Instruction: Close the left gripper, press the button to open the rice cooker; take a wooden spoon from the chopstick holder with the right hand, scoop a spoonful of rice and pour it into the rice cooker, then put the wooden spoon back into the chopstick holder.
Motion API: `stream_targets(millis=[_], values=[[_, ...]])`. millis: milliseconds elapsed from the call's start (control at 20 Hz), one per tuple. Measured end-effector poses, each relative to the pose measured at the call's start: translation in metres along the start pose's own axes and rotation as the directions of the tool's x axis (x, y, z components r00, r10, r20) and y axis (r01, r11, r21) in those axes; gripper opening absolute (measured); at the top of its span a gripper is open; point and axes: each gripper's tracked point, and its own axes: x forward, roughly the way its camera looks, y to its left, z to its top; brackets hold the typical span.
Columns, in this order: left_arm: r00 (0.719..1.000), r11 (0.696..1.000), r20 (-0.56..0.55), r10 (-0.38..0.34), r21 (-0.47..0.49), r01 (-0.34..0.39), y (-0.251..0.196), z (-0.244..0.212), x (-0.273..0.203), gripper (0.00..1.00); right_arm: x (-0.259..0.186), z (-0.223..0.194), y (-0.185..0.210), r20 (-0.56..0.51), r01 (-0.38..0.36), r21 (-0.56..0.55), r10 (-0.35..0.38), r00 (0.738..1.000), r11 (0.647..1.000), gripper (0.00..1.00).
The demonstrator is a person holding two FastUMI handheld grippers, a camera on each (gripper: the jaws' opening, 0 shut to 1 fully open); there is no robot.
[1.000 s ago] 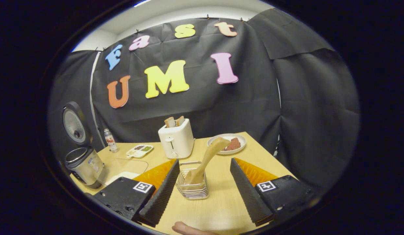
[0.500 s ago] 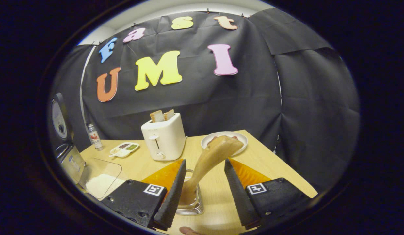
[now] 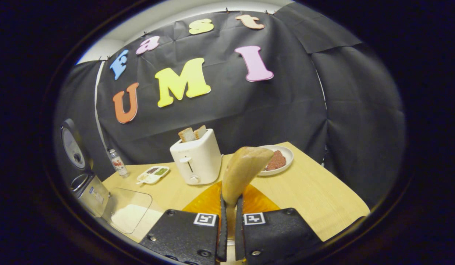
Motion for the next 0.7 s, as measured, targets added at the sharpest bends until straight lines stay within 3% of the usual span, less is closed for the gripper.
stream_targets(millis=[450, 700], values=[[1.0, 1.0, 0.018, -0.013, 0.009, 0.013, 0.005, 0.004, -0.007, 0.94, -0.051, 0.072, 0.029, 0.16, 0.012, -0.143, 0.012, 0.987, 0.99, 0.12], [1.0, 1.0, 0.025, -0.016, 0.001, 0.016, 0.012, 0.004, -0.015, 0.95, -0.084, 0.099, 0.08, 0.204, -0.04, -0.199, 0.081, 0.976, 0.979, 0.08]])
